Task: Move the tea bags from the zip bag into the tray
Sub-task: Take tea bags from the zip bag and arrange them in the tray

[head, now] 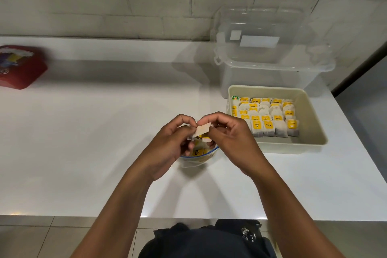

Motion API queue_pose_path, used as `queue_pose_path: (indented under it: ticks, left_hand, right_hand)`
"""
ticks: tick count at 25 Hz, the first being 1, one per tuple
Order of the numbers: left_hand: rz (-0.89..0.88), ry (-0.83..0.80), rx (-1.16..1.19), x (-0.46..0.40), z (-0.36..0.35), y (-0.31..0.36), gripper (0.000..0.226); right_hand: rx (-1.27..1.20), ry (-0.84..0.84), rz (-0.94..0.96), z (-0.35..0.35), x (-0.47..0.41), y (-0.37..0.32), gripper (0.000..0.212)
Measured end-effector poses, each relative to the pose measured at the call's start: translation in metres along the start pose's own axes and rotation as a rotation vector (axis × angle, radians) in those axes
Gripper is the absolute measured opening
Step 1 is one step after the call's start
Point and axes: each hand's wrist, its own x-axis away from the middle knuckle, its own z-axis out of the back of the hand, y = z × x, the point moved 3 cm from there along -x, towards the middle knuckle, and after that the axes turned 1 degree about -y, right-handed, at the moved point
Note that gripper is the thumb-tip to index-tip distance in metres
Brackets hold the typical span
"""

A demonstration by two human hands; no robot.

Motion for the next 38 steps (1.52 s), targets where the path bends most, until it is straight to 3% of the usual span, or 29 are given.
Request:
queue_pose_path:
  ticks: [2, 4, 7, 8, 11, 15, 21, 28, 33, 38]
  left_hand:
    - [-0.011, -0.005, -0.09, 0.002, -0.011, 0.004, 0.008]
    - [-0.093, 0.019, -0.314, 0.002, -0.017, 0.009, 0.016]
    - [-0.383, 0.188, -0.838, 0.001, -0.028, 0.023, 0.027]
    - [-0.484, 0.208, -0.907, 0.0, -0.034, 0.029, 0.026]
    - [-0.579, 0.197, -0.764, -0.007, -0.048, 0.04, 0.009]
    - [-0.464, 0.226, -0.562, -0.02, -0.066, 0.04, 0.009]
    - [-0.342, 0.212, -0.415, -0.047, -0.087, 0.031, 0.003]
    - [-0.379, 0.222, -0.798, -0.082, -0.112, 0.025, 0.005]
    - [-0.365, 0.211, -1.02, -0.099, -0.113, 0.026, 0.003]
    - [-0.362, 0.124, -1.082, -0.104, -0.105, 0.022, 0.006]
  right_hand:
    - [0.025, 0.011, 0.002, 0.008, 0.001, -0.001, 0.027]
    - [0.051, 0.029, 0.015, 0.018, 0.001, -0.003, 0.024]
    - [0.103, 0.037, 0.025, 0.037, 0.0, -0.012, 0.021]
    - [0.097, 0.03, 0.026, 0.042, -0.001, -0.016, 0.019]
    - [-0.014, -0.006, 0.029, 0.059, -0.003, -0.027, 0.017]
    - [-0.096, -0.032, 0.003, 0.091, -0.005, -0.033, 0.031]
    - [-0.009, 0.0, -0.021, 0.147, -0.012, -0.028, 0.032]
    - [0.526, 0.034, 0.076, 0.205, -0.024, -0.027, 0.033]
    - [0.646, -0.023, 0.111, 0.219, -0.028, -0.029, 0.026]
    - [0.623, -0.054, 0.062, 0.224, -0.037, -0.015, 0.02]
